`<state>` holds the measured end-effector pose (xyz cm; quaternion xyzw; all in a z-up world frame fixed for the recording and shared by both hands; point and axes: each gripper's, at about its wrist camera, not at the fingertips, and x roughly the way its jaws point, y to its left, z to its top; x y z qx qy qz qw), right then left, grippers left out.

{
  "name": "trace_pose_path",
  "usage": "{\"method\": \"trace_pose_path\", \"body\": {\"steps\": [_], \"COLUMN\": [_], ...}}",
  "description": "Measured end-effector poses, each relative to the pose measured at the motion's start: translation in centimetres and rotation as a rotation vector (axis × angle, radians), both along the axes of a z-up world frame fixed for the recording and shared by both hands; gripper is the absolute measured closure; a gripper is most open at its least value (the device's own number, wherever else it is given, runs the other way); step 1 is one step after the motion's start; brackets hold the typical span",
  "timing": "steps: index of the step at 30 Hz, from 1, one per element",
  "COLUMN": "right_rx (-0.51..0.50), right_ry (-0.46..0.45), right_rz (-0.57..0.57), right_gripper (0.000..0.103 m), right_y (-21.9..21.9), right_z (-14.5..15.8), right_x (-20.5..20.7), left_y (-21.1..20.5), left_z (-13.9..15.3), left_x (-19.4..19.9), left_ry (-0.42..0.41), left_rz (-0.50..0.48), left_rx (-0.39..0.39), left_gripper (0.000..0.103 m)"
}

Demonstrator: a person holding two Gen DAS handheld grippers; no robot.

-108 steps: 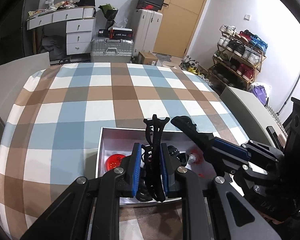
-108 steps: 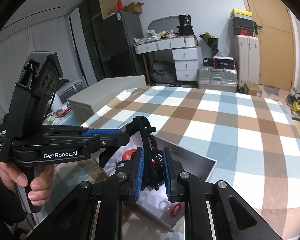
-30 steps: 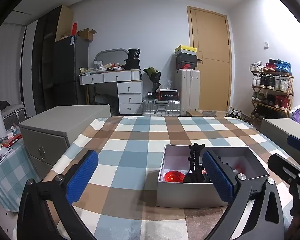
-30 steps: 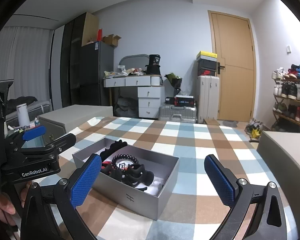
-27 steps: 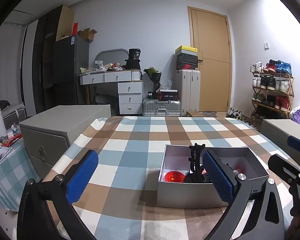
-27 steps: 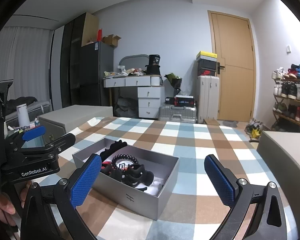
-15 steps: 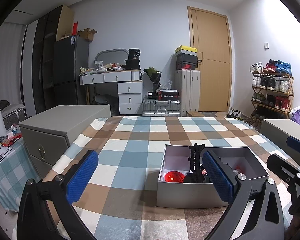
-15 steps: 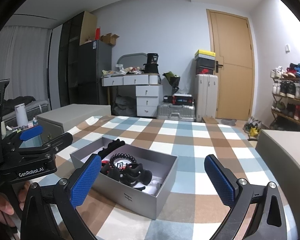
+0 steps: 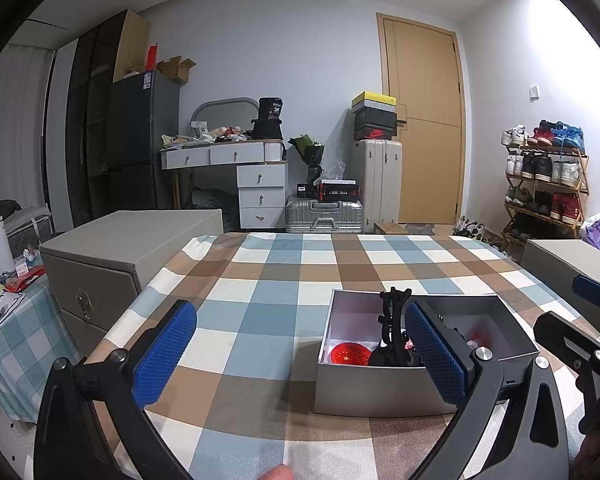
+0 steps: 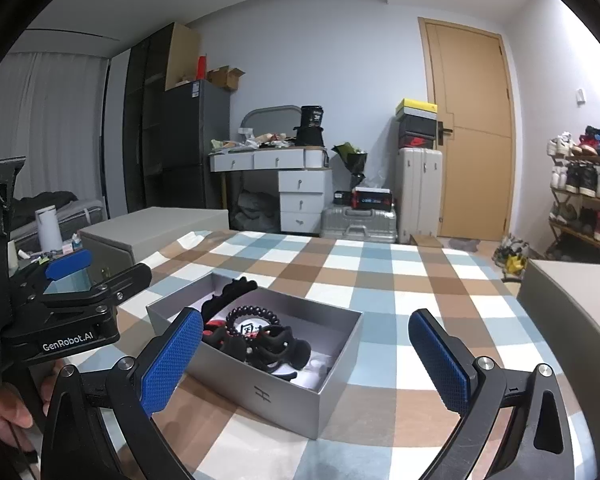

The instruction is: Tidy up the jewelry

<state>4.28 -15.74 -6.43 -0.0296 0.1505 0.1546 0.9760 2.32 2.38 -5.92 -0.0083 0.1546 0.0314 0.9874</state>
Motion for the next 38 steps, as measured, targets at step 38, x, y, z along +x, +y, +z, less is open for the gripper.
{"method": "trace_pose_path", "body": {"steps": [38], "right_rx": [0.003], "right_ry": [-0.005], "right_rz": [-0.005], "right_gripper": [0.0], "right_y": [-0.05], "right_z": [-0.04], "right_x": [-0.33], "left_y": [0.07], "left_z": [-0.01], "left_x": [0.05], "left_ry": [0.001], "left_rz": [0.0], "left_rx": [0.0], "left_gripper": [0.001]}}
